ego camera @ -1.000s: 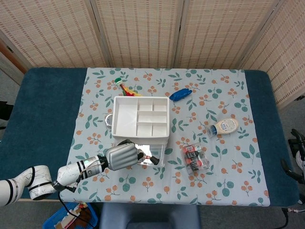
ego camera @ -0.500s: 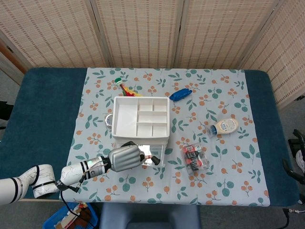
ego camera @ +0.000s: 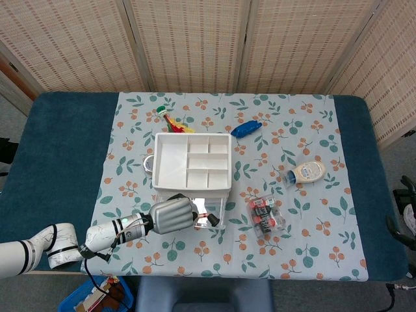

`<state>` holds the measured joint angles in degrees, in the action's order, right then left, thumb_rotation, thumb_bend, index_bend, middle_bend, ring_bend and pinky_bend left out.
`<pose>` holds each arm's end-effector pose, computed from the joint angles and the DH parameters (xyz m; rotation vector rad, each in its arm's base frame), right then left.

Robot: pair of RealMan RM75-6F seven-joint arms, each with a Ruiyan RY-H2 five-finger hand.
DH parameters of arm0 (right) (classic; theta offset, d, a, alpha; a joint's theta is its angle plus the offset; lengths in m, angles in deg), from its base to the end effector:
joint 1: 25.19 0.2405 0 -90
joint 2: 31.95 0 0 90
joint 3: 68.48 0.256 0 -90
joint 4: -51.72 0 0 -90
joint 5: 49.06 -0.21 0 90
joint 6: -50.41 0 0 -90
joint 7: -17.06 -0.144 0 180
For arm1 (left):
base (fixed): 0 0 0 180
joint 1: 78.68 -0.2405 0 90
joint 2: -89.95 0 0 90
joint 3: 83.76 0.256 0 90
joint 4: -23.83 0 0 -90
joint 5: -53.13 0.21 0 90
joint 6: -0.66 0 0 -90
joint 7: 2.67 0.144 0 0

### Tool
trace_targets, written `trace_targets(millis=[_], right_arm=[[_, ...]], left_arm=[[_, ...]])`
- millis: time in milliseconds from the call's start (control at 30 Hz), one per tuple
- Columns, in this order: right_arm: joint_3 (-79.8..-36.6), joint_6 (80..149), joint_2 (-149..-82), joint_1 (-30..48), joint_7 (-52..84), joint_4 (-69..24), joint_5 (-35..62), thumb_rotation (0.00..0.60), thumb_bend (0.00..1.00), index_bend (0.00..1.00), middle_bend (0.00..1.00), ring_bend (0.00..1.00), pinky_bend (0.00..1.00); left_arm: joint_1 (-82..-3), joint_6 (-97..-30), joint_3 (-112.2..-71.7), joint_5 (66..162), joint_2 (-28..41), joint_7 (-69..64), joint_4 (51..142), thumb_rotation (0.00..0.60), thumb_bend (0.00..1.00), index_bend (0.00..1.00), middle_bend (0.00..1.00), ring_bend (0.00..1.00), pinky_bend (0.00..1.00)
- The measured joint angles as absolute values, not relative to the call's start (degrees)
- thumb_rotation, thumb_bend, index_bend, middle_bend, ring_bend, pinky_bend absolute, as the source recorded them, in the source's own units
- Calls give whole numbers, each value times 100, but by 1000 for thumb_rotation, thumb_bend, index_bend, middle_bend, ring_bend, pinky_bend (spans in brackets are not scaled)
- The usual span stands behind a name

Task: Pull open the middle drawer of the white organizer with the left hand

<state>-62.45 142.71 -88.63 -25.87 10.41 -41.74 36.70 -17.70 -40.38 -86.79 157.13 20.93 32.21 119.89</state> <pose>-0.3178 -0.1604 0.2229 1.2376 -0.8157 0.9598 -0.0495 0.3123 0.0233 -2.4658 0.5754 -0.7016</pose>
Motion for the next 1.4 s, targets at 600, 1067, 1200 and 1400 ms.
trace_targets(millis=[600, 1067, 1200, 1400], right_arm=[[-6219, 14300, -8900, -2606, 989, -4117, 3647, 600, 369, 0, 165, 73, 145], [-6206, 14324, -8922, -2621, 969, -4084, 3641, 600, 369, 0, 164, 73, 145], [-6202, 14330, -8930, -2623, 957, -4072, 3640, 600, 369, 0, 165, 73, 145], [-6196, 14352, -8930, -2630, 946, -4064, 3652, 600, 369, 0, 165, 73, 145]], left_arm=[[-1661, -4143, -8648, 15751, 1967, 2979, 11768, 600, 61, 578, 994, 1000, 1000], [-1637, -4365, -8615, 15827, 1914, 2773, 11643, 600, 88, 637, 996, 1000, 1000], [-1653, -4441, -8604, 15834, 1921, 2699, 11634, 600, 88, 641, 996, 1000, 1000], [-1720, -4635, -8619, 15820, 1973, 2613, 11669, 600, 88, 652, 996, 1000, 1000]])
